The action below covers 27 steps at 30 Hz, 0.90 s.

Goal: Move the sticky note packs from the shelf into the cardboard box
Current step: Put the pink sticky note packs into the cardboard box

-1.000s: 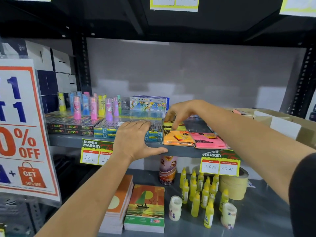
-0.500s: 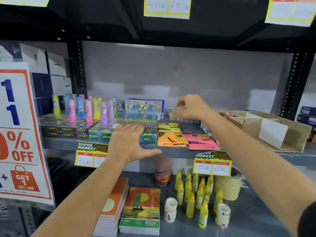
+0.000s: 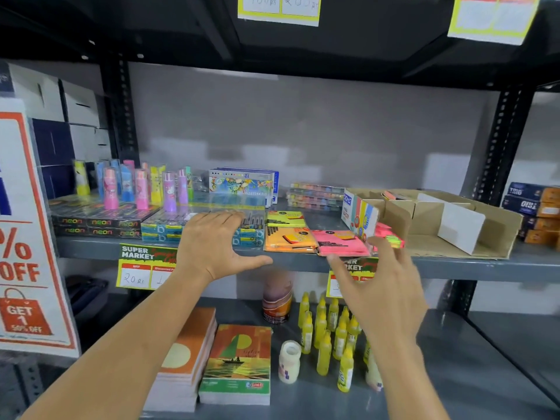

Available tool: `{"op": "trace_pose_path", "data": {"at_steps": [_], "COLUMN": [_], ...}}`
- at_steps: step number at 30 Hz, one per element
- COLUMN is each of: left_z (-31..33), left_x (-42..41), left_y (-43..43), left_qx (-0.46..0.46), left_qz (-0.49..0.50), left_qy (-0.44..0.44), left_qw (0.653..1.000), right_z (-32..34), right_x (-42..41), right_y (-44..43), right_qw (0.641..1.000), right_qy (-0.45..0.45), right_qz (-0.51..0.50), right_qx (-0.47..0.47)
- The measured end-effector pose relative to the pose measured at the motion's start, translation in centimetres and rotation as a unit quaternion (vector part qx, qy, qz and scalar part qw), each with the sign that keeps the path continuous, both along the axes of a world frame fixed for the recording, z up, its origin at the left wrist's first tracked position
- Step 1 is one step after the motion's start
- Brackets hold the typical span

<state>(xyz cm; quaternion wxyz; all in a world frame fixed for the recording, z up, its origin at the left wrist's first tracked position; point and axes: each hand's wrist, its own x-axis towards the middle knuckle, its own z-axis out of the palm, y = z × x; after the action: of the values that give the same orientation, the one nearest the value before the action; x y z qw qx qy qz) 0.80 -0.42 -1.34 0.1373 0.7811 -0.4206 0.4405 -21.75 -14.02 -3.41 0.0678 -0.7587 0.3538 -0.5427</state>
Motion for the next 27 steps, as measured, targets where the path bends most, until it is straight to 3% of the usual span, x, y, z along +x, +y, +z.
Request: {"op": "trace_pose_path", "data": {"at_steps": [13,27], "left_z": [-0.1,-0.1], "left_x": [0.2,0.3], "left_y": [0.0,0.0], "left_qx": [0.002,0.003], "left_qz": [-0.003,-0.004], "left_qy": [0.006,0.014], "left_qw": [1.0,1.0], "right_z": [-1.7,-1.0], "right_x": [4.0,4.1], "right_y": [0.4,-0.1], "right_qw": [0.998,0.989], "right_qy": [-0.037,-0.121], "right_qz": [-0.037,0.056], "right_qx": [0.046,0.057]}}
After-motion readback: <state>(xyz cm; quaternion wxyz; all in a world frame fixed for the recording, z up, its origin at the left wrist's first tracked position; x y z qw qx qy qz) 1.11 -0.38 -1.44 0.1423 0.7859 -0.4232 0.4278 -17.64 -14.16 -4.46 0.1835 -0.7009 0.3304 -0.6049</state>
